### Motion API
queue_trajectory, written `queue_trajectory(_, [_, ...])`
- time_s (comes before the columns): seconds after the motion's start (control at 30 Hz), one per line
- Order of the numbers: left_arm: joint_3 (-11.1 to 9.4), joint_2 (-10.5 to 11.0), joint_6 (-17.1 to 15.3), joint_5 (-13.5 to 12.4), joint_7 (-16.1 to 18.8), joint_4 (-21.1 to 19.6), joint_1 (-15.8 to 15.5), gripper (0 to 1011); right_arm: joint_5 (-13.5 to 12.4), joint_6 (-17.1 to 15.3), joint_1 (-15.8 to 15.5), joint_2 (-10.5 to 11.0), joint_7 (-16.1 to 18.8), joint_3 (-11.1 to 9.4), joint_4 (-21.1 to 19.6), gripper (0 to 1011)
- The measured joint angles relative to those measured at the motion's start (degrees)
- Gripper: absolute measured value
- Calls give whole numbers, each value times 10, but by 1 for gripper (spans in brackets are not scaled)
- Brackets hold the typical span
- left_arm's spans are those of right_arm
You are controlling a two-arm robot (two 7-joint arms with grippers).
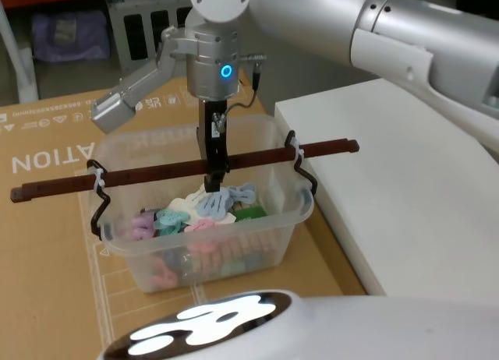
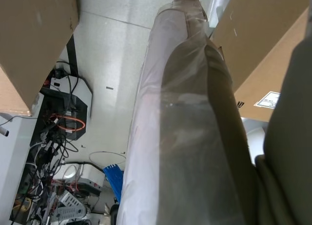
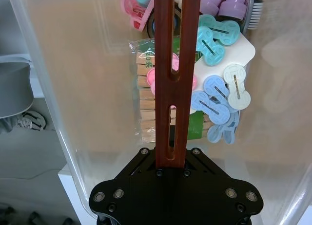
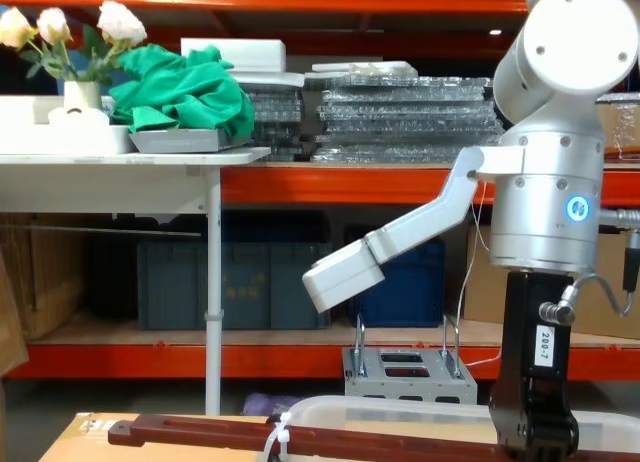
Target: Use one hand to grasp the basket and place it at the designated location.
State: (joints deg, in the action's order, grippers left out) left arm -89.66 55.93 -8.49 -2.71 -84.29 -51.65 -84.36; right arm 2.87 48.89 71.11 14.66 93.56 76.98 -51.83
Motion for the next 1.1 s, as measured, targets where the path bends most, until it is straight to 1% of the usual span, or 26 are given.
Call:
queue_trajectory(0.2, [0,0,0,0,0,0,0,0,0,2,0,-2,-1,2,3,0])
queue_trajectory(0.27, [0,0,0,0,0,0,0,0,0,1,0,-1,-1,2,2,18])
queue_trajectory(0.3, [0,0,0,0,0,0,0,0,0,1,0,-1,-1,2,2,67])
queue_trajectory(0.37, [0,0,0,0,0,0,0,0,0,1,0,-1,-1,2,1,97])
queue_trajectory(0.4, [0,0,0,0,0,0,0,0,0,1,0,-1,-1,2,1,146])
queue_trajectory(0.47, [0,0,0,0,0,0,0,0,0,1,-1,-1,-1,2,1,183])
queue_trajectory(0.5, [0,0,0,0,0,0,0,0,0,1,-1,0,-1,2,1,237])
queue_trajectory(0.6, [0,0,0,0,0,0,0,0,0,1,-1,0,-1,1,0,291])
queue_trajectory(0.63, [0,0,0,0,0,0,0,0,0,0,-1,0,-1,1,0,348])
queue_trajectory(0.73, [0,0,0,0,0,0,0,0,0,0,-1,0,-1,1,0,407])
queue_trajectory(0.77, [0,0,0,0,0,0,0,0,0,0,-1,0,-1,1,0,475])
queue_trajectory(0.87, [0,0,0,0,0,0,0,0,0,0,-1,0,-1,1,0,551])
queue_trajectory(0.9, [0,0,0,0,0,0,0,0,0,0,-1,0,0,1,0,596])
queue_trajectory(0.93, [0,0,0,0,0,0,0,0,0,0,-1,0,0,1,-1,608])
queue_trajectory(0.97, [0,0,0,0,0,0,0,0,0,0,-1,0,0,1,-1,658])
queue_trajectory(1.1, [0,0,0,0,0,0,0,0,0,-1,-1,1,0,1,-1,777])
